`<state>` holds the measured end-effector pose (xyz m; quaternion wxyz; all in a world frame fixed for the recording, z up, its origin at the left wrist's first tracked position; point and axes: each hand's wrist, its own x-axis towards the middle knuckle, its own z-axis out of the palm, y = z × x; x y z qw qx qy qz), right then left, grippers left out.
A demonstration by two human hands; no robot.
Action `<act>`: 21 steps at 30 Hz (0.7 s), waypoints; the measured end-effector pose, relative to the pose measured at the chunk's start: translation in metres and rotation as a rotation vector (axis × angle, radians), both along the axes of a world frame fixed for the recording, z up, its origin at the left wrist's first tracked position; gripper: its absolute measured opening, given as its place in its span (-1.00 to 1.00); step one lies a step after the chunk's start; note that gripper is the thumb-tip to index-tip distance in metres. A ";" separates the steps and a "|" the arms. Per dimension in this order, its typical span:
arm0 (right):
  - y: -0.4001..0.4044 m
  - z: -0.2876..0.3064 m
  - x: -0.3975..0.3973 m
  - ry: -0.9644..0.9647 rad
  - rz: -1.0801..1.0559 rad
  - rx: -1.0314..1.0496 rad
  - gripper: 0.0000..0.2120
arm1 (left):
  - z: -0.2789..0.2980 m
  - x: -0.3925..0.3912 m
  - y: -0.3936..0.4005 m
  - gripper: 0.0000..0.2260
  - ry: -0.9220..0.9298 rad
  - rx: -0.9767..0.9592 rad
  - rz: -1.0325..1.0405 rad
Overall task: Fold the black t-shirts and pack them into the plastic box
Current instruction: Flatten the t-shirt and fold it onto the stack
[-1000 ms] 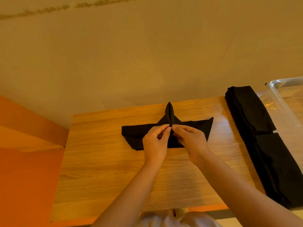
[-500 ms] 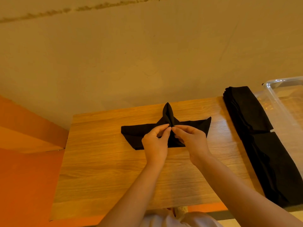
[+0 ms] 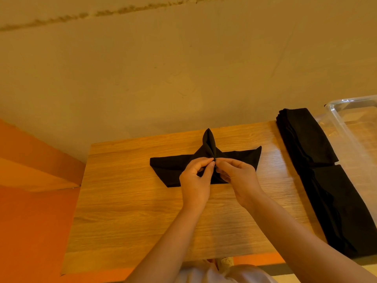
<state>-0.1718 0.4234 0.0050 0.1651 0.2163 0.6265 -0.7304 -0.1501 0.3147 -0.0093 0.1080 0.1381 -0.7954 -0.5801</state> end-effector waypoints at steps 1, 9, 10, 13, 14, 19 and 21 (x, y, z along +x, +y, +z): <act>0.000 0.000 0.000 -0.005 0.000 -0.006 -0.89 | -0.001 0.000 0.000 -0.86 0.021 -0.033 -0.006; 0.003 0.001 -0.002 -0.105 0.039 -0.097 -0.84 | -0.001 0.005 -0.007 -0.79 -0.060 0.084 -0.107; 0.004 0.001 -0.003 -0.128 0.044 -0.116 -0.83 | 0.001 0.006 -0.009 -0.78 -0.115 0.202 -0.119; 0.007 0.004 -0.003 -0.131 0.089 -0.085 -0.86 | 0.009 -0.004 -0.022 -0.84 -0.235 0.279 -0.104; 0.008 0.006 -0.003 -0.108 0.109 -0.040 -0.88 | 0.014 -0.014 -0.027 -0.89 -0.290 0.233 -0.076; 0.006 0.013 -0.002 -0.014 0.205 0.141 -0.94 | 0.020 -0.098 -0.042 -0.67 -0.550 -0.139 -0.193; 0.003 0.014 -0.001 0.000 0.221 0.188 -0.94 | 0.014 -0.126 -0.035 -0.72 -0.643 -0.299 -0.373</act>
